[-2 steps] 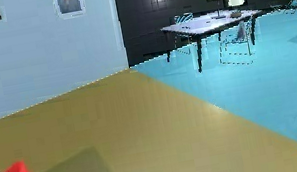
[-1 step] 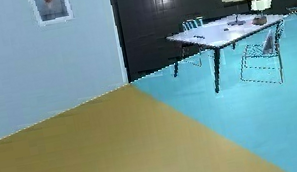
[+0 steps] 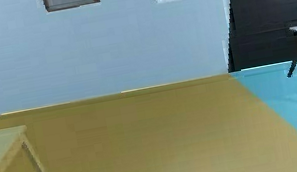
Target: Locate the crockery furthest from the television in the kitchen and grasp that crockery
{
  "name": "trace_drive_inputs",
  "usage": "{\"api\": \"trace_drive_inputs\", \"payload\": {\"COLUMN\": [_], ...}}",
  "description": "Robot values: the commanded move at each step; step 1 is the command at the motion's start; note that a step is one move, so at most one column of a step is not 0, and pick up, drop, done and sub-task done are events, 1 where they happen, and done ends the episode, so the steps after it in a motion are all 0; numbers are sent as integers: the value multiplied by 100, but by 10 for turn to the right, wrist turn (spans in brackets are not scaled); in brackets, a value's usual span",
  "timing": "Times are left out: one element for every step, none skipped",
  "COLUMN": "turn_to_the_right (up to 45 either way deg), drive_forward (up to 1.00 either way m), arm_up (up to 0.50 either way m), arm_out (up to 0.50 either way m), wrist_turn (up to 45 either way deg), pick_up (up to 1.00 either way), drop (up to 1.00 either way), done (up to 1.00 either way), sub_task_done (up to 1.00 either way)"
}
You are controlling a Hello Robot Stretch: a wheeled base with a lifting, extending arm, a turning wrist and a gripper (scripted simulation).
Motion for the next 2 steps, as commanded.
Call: {"api": "trace_drive_inputs", "payload": {"turn_to_the_right": [0,-300], "drive_forward": [55,0], "arm_up": [0,0], "arm_out": [0,0], "wrist_turn": [0,0], "pick_up": [0,0], "drop": [0,0], "done": [0,0], "sub_task_done": [0,0]}}
